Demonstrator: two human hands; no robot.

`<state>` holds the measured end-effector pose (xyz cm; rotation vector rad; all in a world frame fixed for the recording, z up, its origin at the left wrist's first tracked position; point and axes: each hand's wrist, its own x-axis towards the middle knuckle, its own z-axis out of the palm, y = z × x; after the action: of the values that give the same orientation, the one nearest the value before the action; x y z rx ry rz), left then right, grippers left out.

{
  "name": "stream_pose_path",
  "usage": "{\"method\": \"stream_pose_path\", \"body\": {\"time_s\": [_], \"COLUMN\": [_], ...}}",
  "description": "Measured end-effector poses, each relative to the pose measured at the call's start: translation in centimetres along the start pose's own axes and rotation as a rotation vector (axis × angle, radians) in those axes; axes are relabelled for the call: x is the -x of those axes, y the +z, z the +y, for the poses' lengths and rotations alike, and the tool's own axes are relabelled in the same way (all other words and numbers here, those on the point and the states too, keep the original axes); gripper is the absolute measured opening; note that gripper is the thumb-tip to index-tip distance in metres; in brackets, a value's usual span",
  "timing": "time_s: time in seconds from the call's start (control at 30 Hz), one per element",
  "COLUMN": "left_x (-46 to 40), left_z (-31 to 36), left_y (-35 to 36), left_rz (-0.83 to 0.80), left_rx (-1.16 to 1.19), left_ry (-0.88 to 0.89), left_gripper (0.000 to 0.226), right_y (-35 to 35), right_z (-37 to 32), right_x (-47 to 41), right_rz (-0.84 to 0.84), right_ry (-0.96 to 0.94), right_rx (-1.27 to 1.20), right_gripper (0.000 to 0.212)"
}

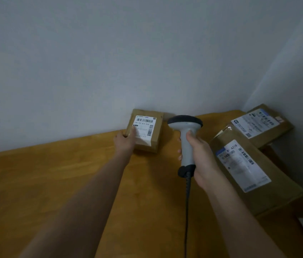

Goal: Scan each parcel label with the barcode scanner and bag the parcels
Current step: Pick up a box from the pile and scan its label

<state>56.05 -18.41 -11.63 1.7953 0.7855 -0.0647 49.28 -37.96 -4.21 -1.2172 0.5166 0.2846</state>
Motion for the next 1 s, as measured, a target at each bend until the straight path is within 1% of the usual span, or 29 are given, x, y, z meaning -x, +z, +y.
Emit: {"method": "stream_pose_path", "body": {"time_s": [0.07, 0.1, 0.27, 0.4, 0.47, 0.6, 0.7, 0.77, 0.9, 1.0], "left_x": [0.2, 0.4, 1.7, 4.6, 6.2, 9.2, 11.7, 13.5, 16.2, 17.8], "left_z": [-0.3, -0.5, -2.1, -2.5, -2.9, -3.7, -4.5, -5.3, -6.9, -8.0], "left_y": [-0.1, -0.2, -1.8, -3.6, -4.9, -8.3, -11.1, -13.6, -19.5, -23.8], "left_rz": [-0.090, -0.125, -0.254, -0.393, -0.419, -0.387, -0.355, -0.327, -0.222, -0.142], "left_rx": [0.073, 0.081, 0.159, 0.278, 0.303, 0.441, 0.557, 0.593, 0.631, 0.668], "left_ry": [-0.048, -0.056, -0.051, -0.103, -0.139, -0.191, -0.210, -0.187, -0.118, -0.074], "left_gripper": [0.059, 0.058, 0.054, 0.048, 0.043, 0.028, 0.031, 0.030, 0.029, 0.029], "right_y": [1.0, 1.5, 3.2, 3.5, 3.5, 4.0, 5.2, 6.5, 9.5, 11.8], "right_z": [1.4, 2.1, 4.1, 4.7, 4.7, 3.8, 2.3, 1.4, 0.1, 0.2], "right_x": [-1.8, -2.4, -2.5, -0.1, 2.0, 7.4, 11.9, 15.4, 22.6, 27.9], "right_rz": [-0.024, -0.035, -0.081, -0.091, -0.089, -0.106, -0.103, -0.104, -0.181, -0.232], "right_ry": [0.044, 0.058, 0.062, 0.015, -0.011, -0.060, -0.088, -0.116, -0.171, -0.200], "right_rx": [-0.046, -0.057, -0.103, 0.006, 0.077, 0.212, 0.260, 0.281, 0.401, 0.458], "right_gripper": [0.026, 0.025, 0.029, 0.031, 0.031, 0.034, 0.027, 0.024, 0.037, 0.040]}}
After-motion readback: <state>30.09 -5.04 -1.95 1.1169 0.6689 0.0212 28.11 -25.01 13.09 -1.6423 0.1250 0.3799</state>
